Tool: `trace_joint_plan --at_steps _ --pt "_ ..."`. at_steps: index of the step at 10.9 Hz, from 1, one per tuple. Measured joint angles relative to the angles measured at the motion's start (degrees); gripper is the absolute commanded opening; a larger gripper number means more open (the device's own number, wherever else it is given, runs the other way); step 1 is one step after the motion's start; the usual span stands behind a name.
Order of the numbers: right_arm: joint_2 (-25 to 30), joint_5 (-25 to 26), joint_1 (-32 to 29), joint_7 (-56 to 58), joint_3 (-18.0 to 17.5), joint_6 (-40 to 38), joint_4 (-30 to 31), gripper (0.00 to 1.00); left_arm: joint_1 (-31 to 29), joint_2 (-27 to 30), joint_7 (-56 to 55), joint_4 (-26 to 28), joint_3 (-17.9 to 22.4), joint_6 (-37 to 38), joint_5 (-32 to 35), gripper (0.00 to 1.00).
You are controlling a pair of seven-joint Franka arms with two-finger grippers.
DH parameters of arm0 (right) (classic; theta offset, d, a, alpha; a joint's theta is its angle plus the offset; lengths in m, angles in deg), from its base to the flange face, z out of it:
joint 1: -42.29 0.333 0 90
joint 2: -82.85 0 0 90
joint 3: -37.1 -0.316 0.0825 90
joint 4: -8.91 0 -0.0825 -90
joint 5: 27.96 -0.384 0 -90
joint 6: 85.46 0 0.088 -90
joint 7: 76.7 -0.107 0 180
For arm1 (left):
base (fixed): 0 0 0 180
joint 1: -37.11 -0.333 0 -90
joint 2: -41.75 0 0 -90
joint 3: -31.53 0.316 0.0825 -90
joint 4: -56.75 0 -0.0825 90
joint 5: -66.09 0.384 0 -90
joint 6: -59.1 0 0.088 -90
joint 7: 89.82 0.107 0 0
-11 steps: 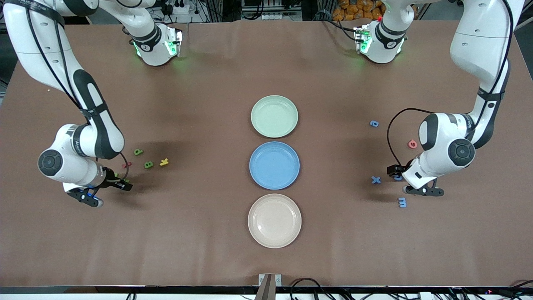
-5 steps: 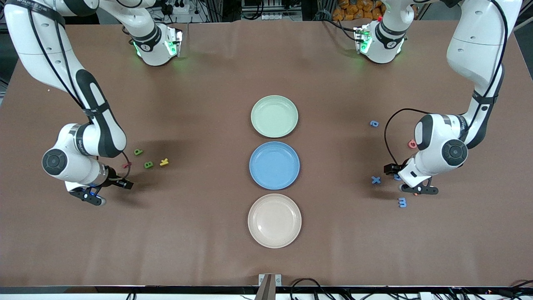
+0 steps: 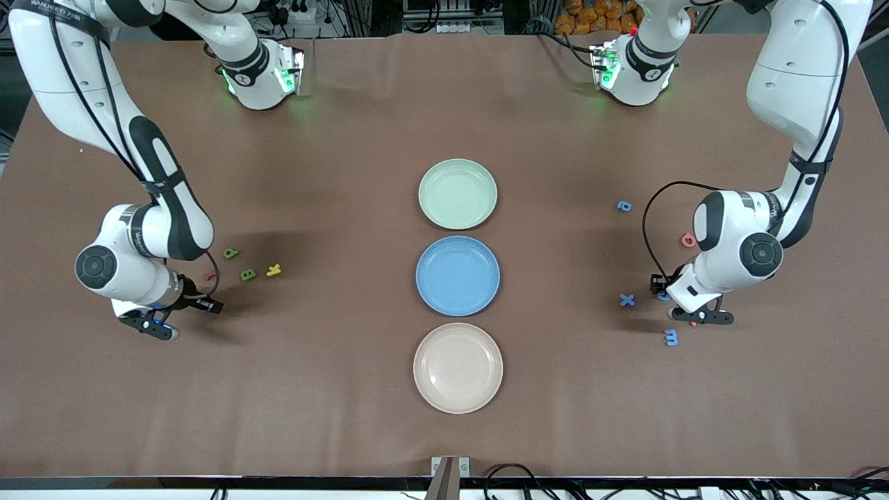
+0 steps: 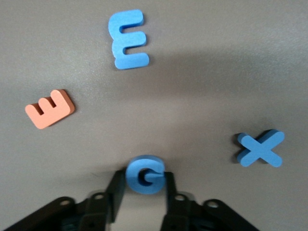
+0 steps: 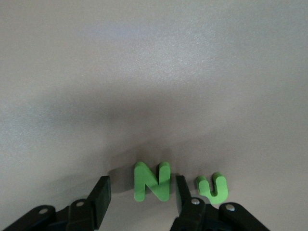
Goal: Sort letters by color into matching plates
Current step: 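Close the right gripper on green N while the left gripper grasps blue G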
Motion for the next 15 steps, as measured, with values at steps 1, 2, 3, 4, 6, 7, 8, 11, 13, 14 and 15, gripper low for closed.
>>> trace_joint_plan --at_steps 1,2,3,4,6,7,8,11,13,14,15 --pt "0.0 0.1 -0.1 0.5 0.0 0.1 0.1 0.51 0.0 0.1 0.0 0.0 0.0 0.0 0.0 0.0" --pt "0.0 0.1 -0.2 0.9 0.0 0.1 0.1 0.48 0.0 0.1 0.1 0.0 0.0 0.0 0.0 0.0" --pt "0.0 0.1 -0.4 1.4 0.1 0.2 0.1 0.42 0.0 0.1 0.1 0.0 0.0 0.0 0.1 0.0" --pt "0.0 0.2 -0.5 1.5 0.1 0.3 0.1 0.35 0.0 0.1 0.2 0.0 0.0 0.0 0.1 0.0" --pt "0.0 0.3 -0.6 1.6 0.1 0.4 0.1 0.25 0.1 0.1 0.3 -0.2 -0.1 -0.2 0.1 0.0" --pt "0.0 0.4 -0.6 1.7 0.1 0.4 0.1 0.2 0.1 0.1 0.3 -0.4 -0.2 -0.5 0.1 0.0" --pt "0.1 0.4 -0.6 1.7 0.1 0.4 0.1 0.17 0.2 0.1 0.3 -0.9 -0.2 -0.6 0.1 0.0" --pt "0.1 0.4 -0.6 1.8 0.0 0.5 0.1 0.06 0.3 0.7 0.3 -1.7 -0.2 -0.6 0.1 0.0" --pt "0.2 0.4 -0.4 1.8 -0.2 0.3 0.1 0.06 0.5 1.5 -0.7 -1.7 -0.6 -0.6 0.1 0.0" --pt "0.5 0.3 -0.1 1.7 -0.4 -0.1 0.1 0.06 0.8 1.8 -1.5 -1.8 -1.0 -0.6 0.1 0.0" --pt "1.2 0.3 0.4 1.7 -0.7 -0.9 0.1 0.06 1.2 2.1 -2.7 -1.8 -1.3 -0.6 0.1 0.0"
